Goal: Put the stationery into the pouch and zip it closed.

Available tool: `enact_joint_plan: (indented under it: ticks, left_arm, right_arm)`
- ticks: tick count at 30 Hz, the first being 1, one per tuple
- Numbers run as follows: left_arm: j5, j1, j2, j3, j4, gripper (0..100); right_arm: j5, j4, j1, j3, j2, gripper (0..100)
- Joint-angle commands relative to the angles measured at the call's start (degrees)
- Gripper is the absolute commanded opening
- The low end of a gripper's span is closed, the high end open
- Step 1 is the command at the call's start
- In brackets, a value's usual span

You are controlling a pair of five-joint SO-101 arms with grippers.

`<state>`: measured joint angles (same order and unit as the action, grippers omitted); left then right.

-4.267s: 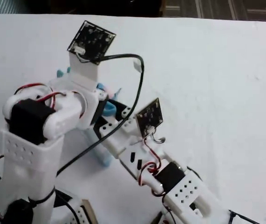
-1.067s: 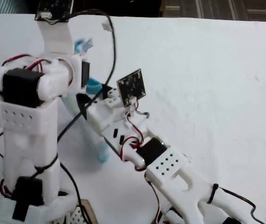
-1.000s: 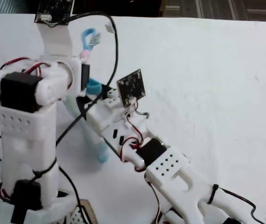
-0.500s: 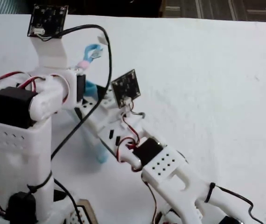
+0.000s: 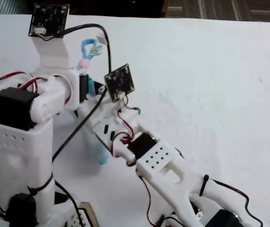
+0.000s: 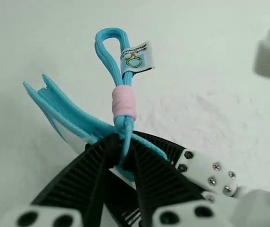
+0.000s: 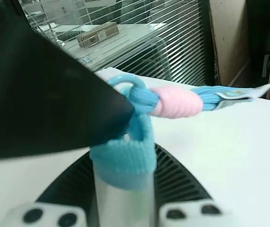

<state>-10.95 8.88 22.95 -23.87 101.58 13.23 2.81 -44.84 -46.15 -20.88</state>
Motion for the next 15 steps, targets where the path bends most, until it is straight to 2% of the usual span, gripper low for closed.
enact_joint_plan:
  ticks: [1,8,15]
  left_arm:
    - [-1.14,3.60,1.85,-4.00,0.97,2]
    - [-1.85,5.10,1.85,-9.63,0.97,2]
    - [-2.02,7.12,1.85,-13.32,0.79,2]
  right_arm:
    - [0.18,-1.10,0.66,0.35,5.93,1.8]
    - [0.18,-1.71,0.84,5.19,15.08,1.8]
    - [1.05,-2.68,0.84,5.80,16.31,1.8]
